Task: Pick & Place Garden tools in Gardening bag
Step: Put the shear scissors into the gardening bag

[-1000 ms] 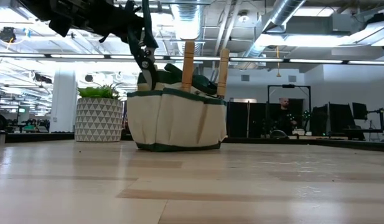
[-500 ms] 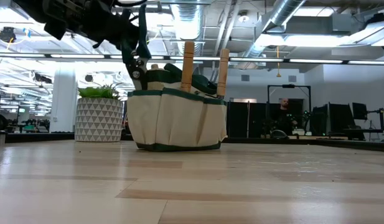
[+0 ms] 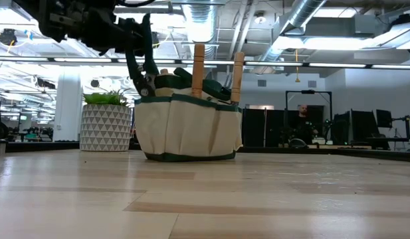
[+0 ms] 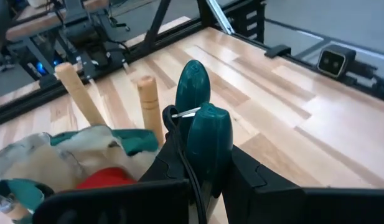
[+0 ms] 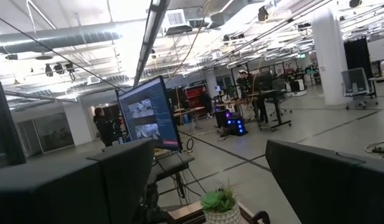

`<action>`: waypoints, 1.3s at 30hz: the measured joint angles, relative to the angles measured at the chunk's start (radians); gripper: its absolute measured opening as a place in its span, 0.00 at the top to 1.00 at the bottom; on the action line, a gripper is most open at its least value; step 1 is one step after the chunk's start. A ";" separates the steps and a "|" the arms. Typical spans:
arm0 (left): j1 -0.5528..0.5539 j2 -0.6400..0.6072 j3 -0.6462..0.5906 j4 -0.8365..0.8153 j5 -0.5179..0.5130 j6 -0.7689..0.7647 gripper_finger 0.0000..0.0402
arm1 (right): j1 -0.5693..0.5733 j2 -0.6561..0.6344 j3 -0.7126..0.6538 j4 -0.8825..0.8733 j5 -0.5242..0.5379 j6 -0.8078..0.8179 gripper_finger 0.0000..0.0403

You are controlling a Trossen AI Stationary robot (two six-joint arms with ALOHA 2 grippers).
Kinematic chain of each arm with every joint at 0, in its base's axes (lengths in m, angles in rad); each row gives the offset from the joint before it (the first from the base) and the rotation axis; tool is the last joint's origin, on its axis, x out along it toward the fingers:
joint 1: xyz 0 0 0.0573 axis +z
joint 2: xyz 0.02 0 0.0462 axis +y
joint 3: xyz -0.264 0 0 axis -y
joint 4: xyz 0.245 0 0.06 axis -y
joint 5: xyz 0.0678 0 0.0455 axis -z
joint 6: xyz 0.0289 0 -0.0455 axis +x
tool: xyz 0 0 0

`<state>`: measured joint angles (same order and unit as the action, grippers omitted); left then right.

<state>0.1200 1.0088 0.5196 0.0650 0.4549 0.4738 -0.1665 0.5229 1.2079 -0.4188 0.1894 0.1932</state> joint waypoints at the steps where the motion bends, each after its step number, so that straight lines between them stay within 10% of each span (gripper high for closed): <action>1: 0.000 0.002 0.000 0.000 0.000 0.017 0.95 | 0.000 0.000 0.000 0.000 0.000 0.003 0.25; 39: 0.156 0.216 0.104 0.127 0.071 0.096 0.93 | 0.002 -0.013 0.000 -0.116 -0.008 0.078 0.25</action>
<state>0.2757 1.2250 0.6232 0.1918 0.5260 0.5694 -0.1650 0.5098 1.2079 -0.5348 0.1810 0.2714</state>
